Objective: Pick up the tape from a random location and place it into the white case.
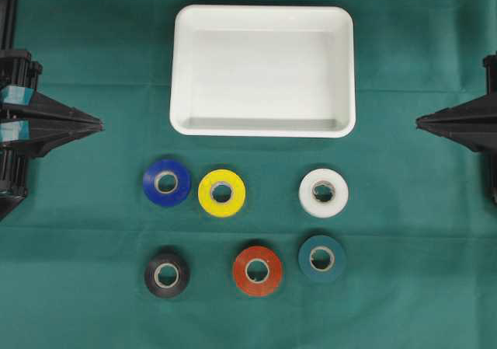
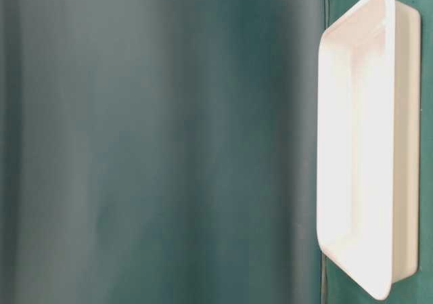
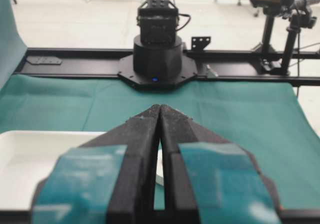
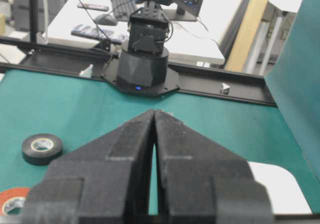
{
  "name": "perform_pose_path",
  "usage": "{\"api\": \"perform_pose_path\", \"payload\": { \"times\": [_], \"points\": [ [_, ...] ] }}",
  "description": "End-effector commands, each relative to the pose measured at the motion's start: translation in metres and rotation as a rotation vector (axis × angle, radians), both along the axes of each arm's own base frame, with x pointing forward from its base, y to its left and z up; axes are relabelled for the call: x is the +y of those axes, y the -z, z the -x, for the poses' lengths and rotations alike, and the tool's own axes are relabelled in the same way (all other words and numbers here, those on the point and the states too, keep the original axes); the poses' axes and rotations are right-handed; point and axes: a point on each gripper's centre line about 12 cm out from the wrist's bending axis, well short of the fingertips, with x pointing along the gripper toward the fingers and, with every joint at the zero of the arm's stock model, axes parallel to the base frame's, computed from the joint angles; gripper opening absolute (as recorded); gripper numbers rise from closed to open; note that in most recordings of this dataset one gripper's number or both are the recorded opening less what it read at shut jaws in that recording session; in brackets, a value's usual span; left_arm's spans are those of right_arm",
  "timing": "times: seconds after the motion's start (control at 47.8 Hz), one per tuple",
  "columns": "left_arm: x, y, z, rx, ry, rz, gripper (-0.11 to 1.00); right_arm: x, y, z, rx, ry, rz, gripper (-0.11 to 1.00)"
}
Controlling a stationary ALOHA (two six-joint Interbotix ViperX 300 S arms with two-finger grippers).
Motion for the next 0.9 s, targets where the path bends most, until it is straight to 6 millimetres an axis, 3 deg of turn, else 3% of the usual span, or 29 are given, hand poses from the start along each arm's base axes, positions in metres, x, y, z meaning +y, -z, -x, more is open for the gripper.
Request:
{"api": "perform_pose_path", "payload": {
  "times": [0.0, 0.502, 0.565, 0.627, 0.669, 0.878],
  "points": [
    [-0.0035, -0.0034, -0.0081, 0.043, 0.017, -0.008, 0.01, -0.0008, -0.0054, -0.0021, -0.009, 0.004, -0.009, 0.01],
    [-0.0023, -0.0090, -0.0105, 0.074, 0.011, -0.007, 0.01, -0.0007, -0.0025, -0.0057, 0.103, 0.003, -0.017, 0.01],
    [-0.0023, -0.0081, -0.0108, 0.080, 0.011, -0.005, 0.05, -0.0007, -0.0035, -0.0055, 0.100, 0.003, -0.022, 0.01],
    [-0.0023, -0.0091, -0.0106, 0.077, 0.011, -0.005, 0.16, -0.0007, -0.0032, -0.0057, 0.101, 0.003, -0.030, 0.03],
    [-0.0023, -0.0087, -0.0109, 0.078, 0.011, -0.005, 0.26, -0.0007, -0.0038, -0.0058, 0.100, 0.003, -0.033, 0.09],
    [-0.0023, -0.0066, -0.0125, 0.089, 0.011, -0.007, 0.86, -0.0007, -0.0030, -0.0073, 0.109, 0.002, -0.040, 0.69]
  ]
}}
